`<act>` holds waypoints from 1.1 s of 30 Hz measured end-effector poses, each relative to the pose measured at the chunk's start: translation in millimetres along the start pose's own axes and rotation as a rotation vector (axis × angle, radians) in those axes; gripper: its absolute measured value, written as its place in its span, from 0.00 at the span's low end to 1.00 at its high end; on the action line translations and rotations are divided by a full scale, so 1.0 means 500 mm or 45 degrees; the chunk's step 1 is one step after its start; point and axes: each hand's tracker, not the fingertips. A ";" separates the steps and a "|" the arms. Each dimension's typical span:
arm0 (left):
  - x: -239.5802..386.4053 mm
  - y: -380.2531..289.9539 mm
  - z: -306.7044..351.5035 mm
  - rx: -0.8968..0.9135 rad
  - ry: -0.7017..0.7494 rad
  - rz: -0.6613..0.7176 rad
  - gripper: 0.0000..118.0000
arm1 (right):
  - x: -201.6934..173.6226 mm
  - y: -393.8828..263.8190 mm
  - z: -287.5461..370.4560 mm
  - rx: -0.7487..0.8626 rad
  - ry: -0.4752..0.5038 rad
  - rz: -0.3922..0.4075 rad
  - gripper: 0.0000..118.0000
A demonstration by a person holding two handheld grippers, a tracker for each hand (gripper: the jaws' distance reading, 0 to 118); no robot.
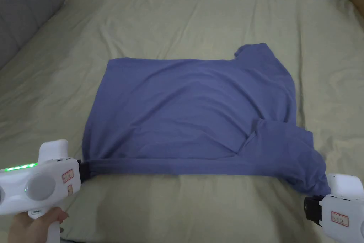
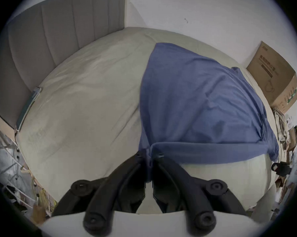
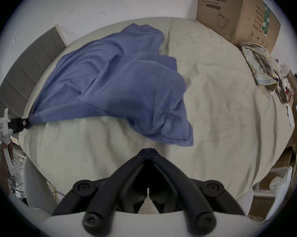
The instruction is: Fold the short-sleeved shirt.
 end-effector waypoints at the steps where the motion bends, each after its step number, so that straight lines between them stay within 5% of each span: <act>1: 0.006 -0.001 0.009 0.012 0.015 -0.014 0.04 | 0.004 -0.001 0.003 0.003 0.007 -0.014 0.00; 8: 0.011 0.014 0.033 0.049 0.024 0.010 0.04 | 0.009 0.019 0.027 0.095 0.028 -0.032 0.06; 10: 0.022 0.015 0.035 0.050 0.057 -0.055 0.04 | 0.016 0.033 0.035 0.113 0.034 -0.040 0.51; 11: 0.021 0.016 0.032 0.047 0.060 -0.069 0.04 | 0.019 0.041 0.034 0.124 0.039 -0.048 0.64; 12: 0.023 0.016 0.032 0.046 0.061 -0.077 0.04 | 0.023 0.051 0.032 0.143 0.047 -0.051 0.64; 17: 0.018 0.018 0.033 0.042 0.056 -0.055 0.04 | 0.051 0.096 -0.012 0.106 0.028 -0.092 0.56; 19: 0.016 0.019 0.034 0.038 0.057 -0.056 0.04 | 0.053 0.097 -0.018 0.134 0.051 -0.069 0.13; 20: 0.016 0.019 0.034 0.039 0.058 -0.059 0.04 | 0.049 0.099 -0.024 0.129 0.043 -0.061 0.06; 23: 0.014 0.023 0.026 0.025 0.064 -0.069 0.04 | 0.058 0.100 -0.036 0.013 0.110 -0.099 0.03; 33: 0.029 0.078 0.059 0.029 0.067 -0.089 0.04 | 0.055 0.188 0.056 0.209 0.128 -0.123 0.03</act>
